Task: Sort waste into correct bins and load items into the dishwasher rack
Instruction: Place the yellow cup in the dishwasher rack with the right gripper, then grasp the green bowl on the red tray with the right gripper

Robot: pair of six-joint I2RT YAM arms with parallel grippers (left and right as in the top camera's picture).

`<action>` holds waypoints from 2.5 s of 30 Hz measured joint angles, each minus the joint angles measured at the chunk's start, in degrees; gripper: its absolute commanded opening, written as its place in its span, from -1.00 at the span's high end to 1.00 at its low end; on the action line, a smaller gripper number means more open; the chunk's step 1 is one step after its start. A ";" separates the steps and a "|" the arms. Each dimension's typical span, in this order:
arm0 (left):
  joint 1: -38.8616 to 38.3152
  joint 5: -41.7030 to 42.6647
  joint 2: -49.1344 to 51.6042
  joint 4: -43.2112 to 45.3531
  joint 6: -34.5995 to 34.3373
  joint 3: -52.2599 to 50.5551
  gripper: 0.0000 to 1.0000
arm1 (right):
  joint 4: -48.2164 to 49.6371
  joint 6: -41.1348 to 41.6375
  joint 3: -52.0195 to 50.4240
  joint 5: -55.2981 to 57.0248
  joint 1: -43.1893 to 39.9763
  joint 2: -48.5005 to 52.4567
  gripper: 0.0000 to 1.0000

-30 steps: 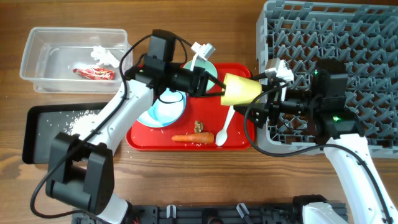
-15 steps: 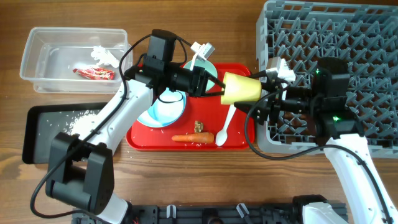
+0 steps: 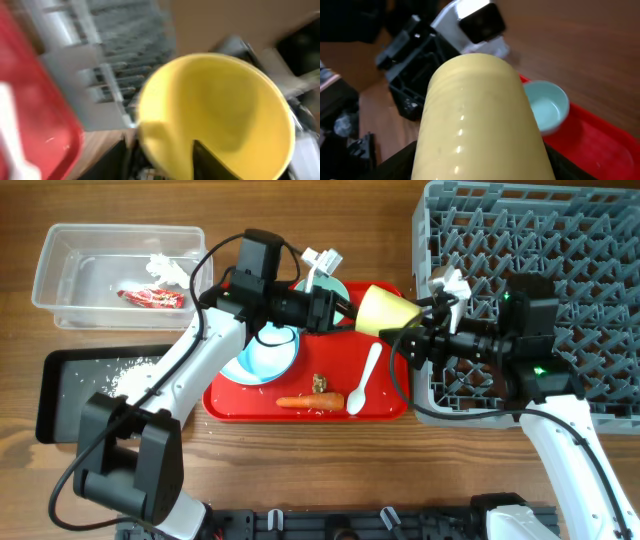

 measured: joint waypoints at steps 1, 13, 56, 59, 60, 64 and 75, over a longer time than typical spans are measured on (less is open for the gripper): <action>0.11 -2.47 0.00 -1.86 0.07 0.02 0.04 | -1.22 0.72 0.00 2.86 0.02 -0.04 -0.17; 8.85 -37.62 -2.99 -26.43 1.75 0.04 -0.02 | -23.85 13.03 7.08 26.69 -12.33 -8.96 -0.10; 11.26 -55.36 -17.73 -33.11 3.15 0.07 -0.07 | -43.63 20.00 38.23 53.51 -48.24 34.16 -0.99; 11.26 -55.39 -17.73 -33.11 3.17 0.07 -0.08 | -42.91 20.26 38.23 52.63 -48.24 34.16 -1.00; 11.26 -55.39 -17.73 -33.11 3.15 0.07 -0.08 | -42.69 20.26 38.23 51.60 -48.24 34.16 -1.00; 11.26 -55.39 -17.73 -33.11 3.17 0.07 -0.13 | -42.36 20.02 38.23 46.51 -48.24 34.16 -0.99; 11.26 -56.70 -17.73 -33.51 3.34 0.07 -0.34 | -39.21 9.46 38.23 27.78 -34.86 24.37 -0.91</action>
